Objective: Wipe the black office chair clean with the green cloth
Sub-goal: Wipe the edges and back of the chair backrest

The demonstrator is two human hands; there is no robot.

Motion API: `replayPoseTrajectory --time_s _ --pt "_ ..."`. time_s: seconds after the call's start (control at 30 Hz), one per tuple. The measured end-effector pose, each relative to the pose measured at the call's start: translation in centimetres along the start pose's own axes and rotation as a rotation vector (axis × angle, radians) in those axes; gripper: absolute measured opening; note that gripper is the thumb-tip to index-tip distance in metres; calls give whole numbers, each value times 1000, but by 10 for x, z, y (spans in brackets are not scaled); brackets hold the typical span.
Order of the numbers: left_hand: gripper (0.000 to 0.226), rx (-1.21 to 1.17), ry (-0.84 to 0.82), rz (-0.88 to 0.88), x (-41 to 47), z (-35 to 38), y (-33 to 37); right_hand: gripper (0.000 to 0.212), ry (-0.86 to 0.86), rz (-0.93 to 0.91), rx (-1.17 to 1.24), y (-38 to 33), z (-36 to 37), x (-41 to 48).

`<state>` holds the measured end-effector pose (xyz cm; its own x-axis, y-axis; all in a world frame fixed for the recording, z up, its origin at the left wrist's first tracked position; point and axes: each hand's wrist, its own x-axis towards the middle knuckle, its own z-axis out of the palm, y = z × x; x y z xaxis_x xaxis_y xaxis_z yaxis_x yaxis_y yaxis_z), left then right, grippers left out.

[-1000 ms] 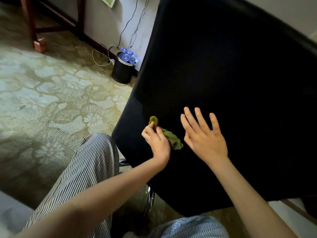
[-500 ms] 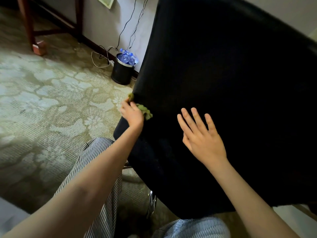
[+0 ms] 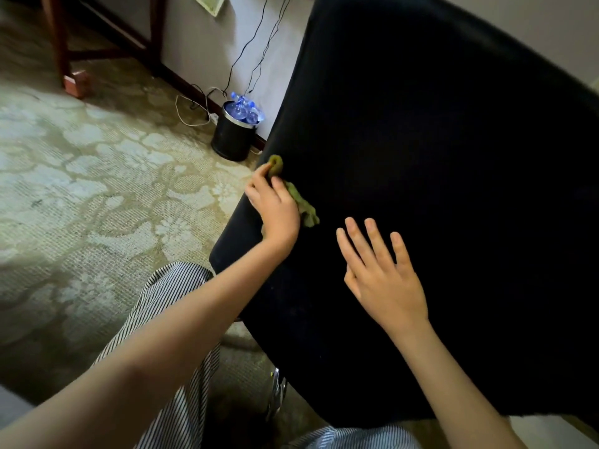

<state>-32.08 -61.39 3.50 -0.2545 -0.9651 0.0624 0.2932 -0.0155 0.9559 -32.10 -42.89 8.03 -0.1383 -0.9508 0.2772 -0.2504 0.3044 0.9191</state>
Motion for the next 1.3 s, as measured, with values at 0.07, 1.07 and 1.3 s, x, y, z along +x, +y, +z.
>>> replayPoseTrajectory --time_s 0.07,1.07,1.3 --pt "26 -27 9 -16 18 0 0 58 -8 -1 15 0 -1 3" --pt "40 81 -125 96 52 5 -45 66 -142 80 140 -25 -14 41" --pt "41 208 -120 -138 65 -3 -91 66 -150 85 97 -30 -16 52"
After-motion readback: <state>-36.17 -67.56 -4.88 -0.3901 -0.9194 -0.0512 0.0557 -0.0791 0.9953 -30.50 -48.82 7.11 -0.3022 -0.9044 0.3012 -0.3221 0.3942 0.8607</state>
